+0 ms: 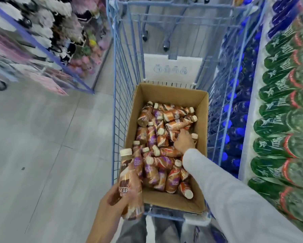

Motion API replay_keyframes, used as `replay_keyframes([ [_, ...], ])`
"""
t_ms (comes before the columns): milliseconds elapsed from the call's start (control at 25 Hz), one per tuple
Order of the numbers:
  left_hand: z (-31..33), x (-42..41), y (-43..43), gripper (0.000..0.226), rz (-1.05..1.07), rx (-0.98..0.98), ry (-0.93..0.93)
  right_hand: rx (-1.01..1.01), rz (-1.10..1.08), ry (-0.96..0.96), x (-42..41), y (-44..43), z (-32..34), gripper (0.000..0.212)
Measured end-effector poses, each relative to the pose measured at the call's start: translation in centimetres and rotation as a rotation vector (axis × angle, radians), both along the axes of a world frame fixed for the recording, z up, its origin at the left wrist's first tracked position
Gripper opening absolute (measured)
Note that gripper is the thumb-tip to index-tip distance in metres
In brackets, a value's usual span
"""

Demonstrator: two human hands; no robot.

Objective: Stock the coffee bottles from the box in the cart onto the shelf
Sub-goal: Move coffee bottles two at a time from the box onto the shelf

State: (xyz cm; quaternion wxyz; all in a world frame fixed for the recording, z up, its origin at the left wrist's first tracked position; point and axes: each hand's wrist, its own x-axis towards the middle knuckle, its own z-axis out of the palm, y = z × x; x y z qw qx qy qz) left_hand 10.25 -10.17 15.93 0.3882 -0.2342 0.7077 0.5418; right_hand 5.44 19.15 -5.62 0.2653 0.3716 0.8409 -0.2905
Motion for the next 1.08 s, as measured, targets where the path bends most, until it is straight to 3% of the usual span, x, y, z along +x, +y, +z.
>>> replay_keyframes([
  [120, 0.1, 0.5, -1.5, 0.062, 0.029, 0.015, 0.007, 0.189, 0.155, -0.084, -0.3, -1.1, -2.9, 0.068],
  [240, 0.0, 0.4, -1.5, 0.064, 0.021, 0.015, -0.020, 0.334, 0.254, -0.070, -0.1, -1.7, -2.9, 0.066],
  [360, 0.7, -0.2, -0.2, 0.059, -0.036, 0.040, -0.007, 0.287, 0.171, 0.128, 1.0, -2.3, 1.2, 0.060],
  [480, 2.7, -1.3, 1.4, 0.039, -0.077, 0.092, -0.012, -0.046, -0.197, 0.368, 3.8, -4.8, 9.3, 0.066],
  [600, 5.3, -2.2, 3.1, 0.049, -0.180, 0.202, -0.013, -0.354, -0.543, 0.506, 8.2, -8.5, 18.3, 0.071],
  [680, 6.8, -2.6, 4.1, 0.051, -0.262, 0.262, 0.024, -0.400, -0.701, 0.566, 11.0, -10.7, 23.7, 0.062],
  [800, 10.1, -2.1, 6.3, 0.020, -0.467, 0.322, 0.133, -0.411, -0.941, 0.661, 15.7, -13.3, 29.8, 0.056],
  [960, 13.8, 1.5, 8.6, 0.025, -0.753, 0.461, 0.158, -0.392, -1.230, 0.750, 21.8, -15.7, 33.7, 0.062],
  [1080, 15.2, 5.5, 10.4, 0.021, -0.925, 0.514, 0.206, -0.307, -1.365, 0.793, 27.0, -17.0, 36.3, 0.034],
])
